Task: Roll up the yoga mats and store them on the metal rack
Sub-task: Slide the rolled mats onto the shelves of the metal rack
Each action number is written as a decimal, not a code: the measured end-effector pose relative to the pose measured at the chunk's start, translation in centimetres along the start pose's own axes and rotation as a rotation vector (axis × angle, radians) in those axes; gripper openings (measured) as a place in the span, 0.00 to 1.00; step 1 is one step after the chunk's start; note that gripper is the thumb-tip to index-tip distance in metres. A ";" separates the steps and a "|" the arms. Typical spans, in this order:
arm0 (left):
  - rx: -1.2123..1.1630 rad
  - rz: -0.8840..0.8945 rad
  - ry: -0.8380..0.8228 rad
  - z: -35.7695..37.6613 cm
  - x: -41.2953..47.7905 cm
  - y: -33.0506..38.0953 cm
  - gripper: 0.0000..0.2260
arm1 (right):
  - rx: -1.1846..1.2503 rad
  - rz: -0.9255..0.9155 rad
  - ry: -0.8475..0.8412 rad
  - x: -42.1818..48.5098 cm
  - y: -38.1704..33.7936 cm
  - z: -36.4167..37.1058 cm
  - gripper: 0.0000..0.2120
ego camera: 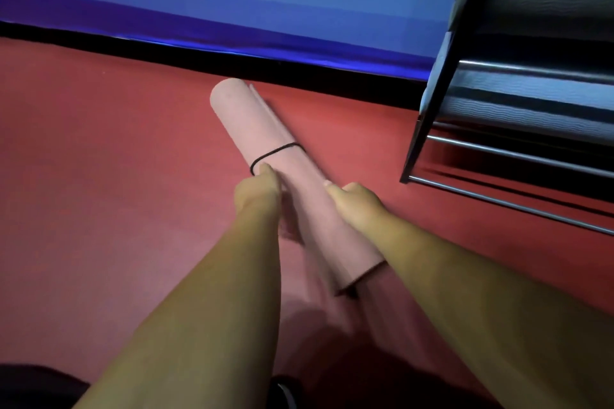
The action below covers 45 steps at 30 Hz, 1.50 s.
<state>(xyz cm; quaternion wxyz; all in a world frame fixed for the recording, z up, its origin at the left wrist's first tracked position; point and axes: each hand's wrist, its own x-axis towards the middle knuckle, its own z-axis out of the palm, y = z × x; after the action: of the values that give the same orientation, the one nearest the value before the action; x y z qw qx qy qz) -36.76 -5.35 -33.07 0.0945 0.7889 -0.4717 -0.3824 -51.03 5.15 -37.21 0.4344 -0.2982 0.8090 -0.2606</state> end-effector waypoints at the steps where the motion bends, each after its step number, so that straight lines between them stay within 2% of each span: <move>1: -0.023 0.011 -0.032 0.1 -0.2 0.6 0.27 | 0.017 0.038 -0.004 0.2 0.3 -0.5 0.29; 3: -0.016 -0.002 -0.100 0.6 -0.6 1.3 0.25 | -0.040 0.091 -0.042 0.0 1.0 -1.8 0.43; 5: -0.053 -0.069 -0.208 1.6 -1.7 0.8 0.21 | -0.135 0.092 -0.093 -0.2 1.7 -3.1 0.53; 8: -0.240 -0.267 -0.534 3.1 -4.1 -0.4 0.28 | -0.179 0.092 -0.160 0.1 2.5 -4.3 0.67; 9: -0.315 -0.314 -0.614 3.5 -4.7 -0.5 0.31 | -0.191 0.099 -0.161 0.3 2.5 -4.5 0.68; 10: -0.368 -0.325 -0.667 3.7 -5.1 -0.5 0.32 | -0.199 0.094 -0.155 0.5 2.6 -4.6 0.64; 13: -0.395 -0.308 -0.756 4.4 -5.9 0.0 0.30 | -0.165 0.037 -0.123 0.5 2.6 -4.9 0.42; 15: -0.402 -0.294 -0.865 5.3 -6.0 -0.3 0.30 | -0.094 0.030 -0.102 0.5 2.6 -5.3 0.34; 17: -0.425 -0.271 -0.909 6.3 -5.7 -0.6 0.29 | -0.050 0.026 -0.092 0.7 2.6 -6.1 0.33; 20: -0.495 -0.227 -0.845 8.0 -5.5 -0.4 0.23 | -0.018 0.012 -0.083 1.2 2.4 -7.6 0.33; 22: -0.575 -0.209 -0.815 8.7 -5.2 0.5 0.21 | -0.100 -0.028 -0.010 1.7 2.1 -8.1 0.30; 24: -0.653 -0.194 -0.747 9.5 -3.9 1.8 0.28 | -0.220 -0.083 0.115 2.2 2.1 -8.0 0.30; 26: -0.696 -0.203 -0.644 10.4 -2.0 3.0 0.41 | -0.233 -0.140 0.248 2.5 2.6 -7.5 0.34; 28: -0.755 -0.218 -0.580 11.5 0.3 4.3 0.47 | -0.216 -0.198 0.326 2.2 3.2 -7.3 0.36; 31: -0.839 -0.234 -0.554 11.9 2.0 6.7 0.43 | -0.254 -0.347 0.415 0.7 4.3 -7.7 0.32; 33: -0.882 -0.227 -0.562 12.2 2.4 8.0 0.34 | -0.305 -0.438 0.507 -0.6 5.4 -8.1 0.22; 36: -0.990 -0.204 -0.620 13.6 2.9 9.7 0.25 | -0.336 -0.375 0.491 -1.5 7.5 -8.1 0.09; 39: -1.086 -0.172 -0.672 15.4 2.8 11.3 0.27 | -0.225 -0.184 0.409 -0.5 10.1 -9.1 0.01; 41: -1.123 -0.161 -0.681 16.8 2.7 12.1 0.29 | -0.170 -0.060 0.351 0.3 11.6 -10.4 0.03; 45: -1.155 -0.159 -0.741 19.3 2.4 13.0 0.33 | -0.068 0.054 0.354 1.6 13.9 -12.3 0.06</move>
<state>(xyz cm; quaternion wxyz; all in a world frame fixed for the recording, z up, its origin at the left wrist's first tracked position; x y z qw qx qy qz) -58.19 -10.20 -40.97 0.3035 0.4617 -0.1343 -0.8226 -65.80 15.55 -41.54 0.2820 -0.2404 0.8888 -0.2697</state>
